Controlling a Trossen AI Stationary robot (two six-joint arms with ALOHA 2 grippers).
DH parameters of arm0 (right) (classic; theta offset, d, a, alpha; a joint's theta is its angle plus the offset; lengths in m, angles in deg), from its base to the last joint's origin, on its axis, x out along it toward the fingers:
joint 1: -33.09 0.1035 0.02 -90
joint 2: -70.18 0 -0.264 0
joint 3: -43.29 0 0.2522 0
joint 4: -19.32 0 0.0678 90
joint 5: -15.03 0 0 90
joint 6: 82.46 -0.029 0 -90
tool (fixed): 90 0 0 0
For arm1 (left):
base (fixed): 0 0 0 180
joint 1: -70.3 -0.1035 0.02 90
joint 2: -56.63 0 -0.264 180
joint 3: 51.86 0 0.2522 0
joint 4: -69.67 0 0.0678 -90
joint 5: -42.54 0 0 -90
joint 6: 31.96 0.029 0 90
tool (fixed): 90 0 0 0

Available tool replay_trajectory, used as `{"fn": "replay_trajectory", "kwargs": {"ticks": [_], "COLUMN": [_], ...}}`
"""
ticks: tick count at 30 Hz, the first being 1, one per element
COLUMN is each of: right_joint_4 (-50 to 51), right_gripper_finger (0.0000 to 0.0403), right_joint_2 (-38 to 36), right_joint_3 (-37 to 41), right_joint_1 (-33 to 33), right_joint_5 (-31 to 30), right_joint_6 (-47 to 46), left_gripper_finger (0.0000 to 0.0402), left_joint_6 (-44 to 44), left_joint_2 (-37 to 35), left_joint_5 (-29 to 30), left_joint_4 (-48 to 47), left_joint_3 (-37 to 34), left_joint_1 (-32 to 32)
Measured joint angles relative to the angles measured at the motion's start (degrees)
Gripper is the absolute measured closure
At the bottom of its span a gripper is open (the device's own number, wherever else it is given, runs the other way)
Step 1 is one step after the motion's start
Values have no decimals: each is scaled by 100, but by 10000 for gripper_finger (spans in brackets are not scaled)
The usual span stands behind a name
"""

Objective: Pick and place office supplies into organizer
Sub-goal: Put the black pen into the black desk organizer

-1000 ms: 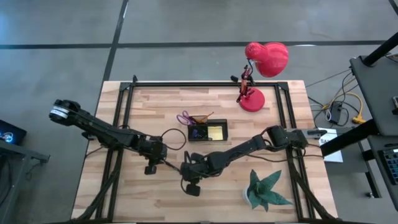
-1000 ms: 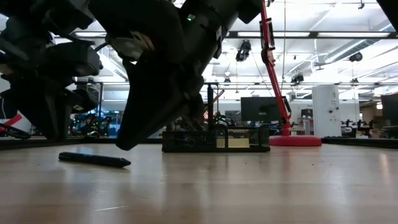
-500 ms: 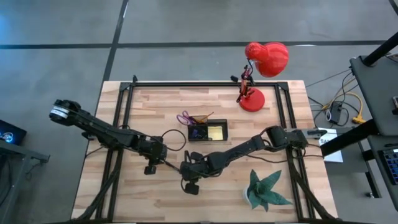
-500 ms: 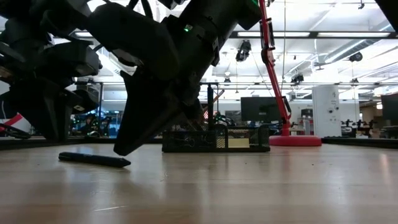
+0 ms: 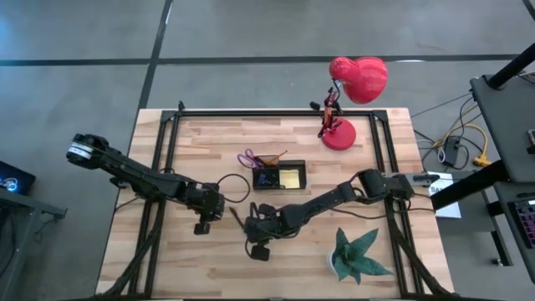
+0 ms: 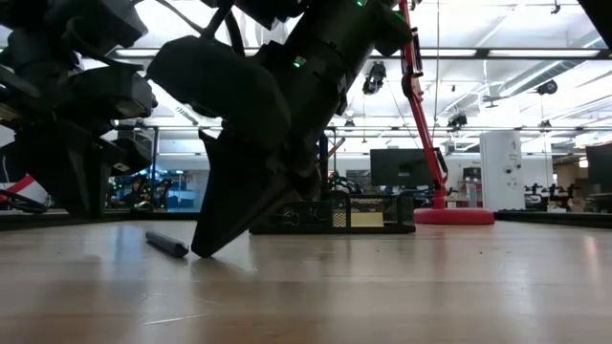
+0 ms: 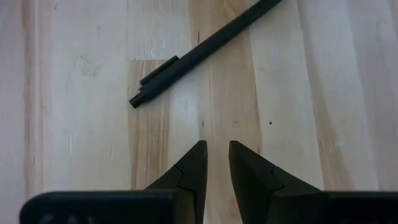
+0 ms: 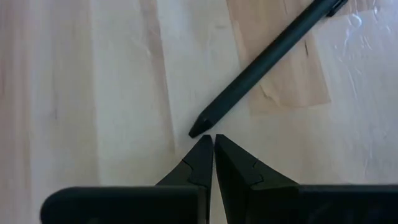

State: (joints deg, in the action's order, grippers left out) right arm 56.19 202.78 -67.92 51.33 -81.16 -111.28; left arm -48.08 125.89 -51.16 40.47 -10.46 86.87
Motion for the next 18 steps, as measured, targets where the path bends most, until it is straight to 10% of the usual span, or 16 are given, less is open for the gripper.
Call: {"fn": "replay_trajectory", "kwargs": {"ticks": [18], "right_joint_4": [-25], "right_gripper_finger": [390], "right_joint_2": [74], "right_joint_3": [-339], "right_joint_1": [55], "right_joint_5": [-218], "right_joint_6": [30], "left_gripper_finger": [350], "left_joint_6": [192], "left_joint_2": [109], "left_joint_5": [100], "left_joint_4": [38], "left_joint_3": [2], "left_joint_1": [0]}}
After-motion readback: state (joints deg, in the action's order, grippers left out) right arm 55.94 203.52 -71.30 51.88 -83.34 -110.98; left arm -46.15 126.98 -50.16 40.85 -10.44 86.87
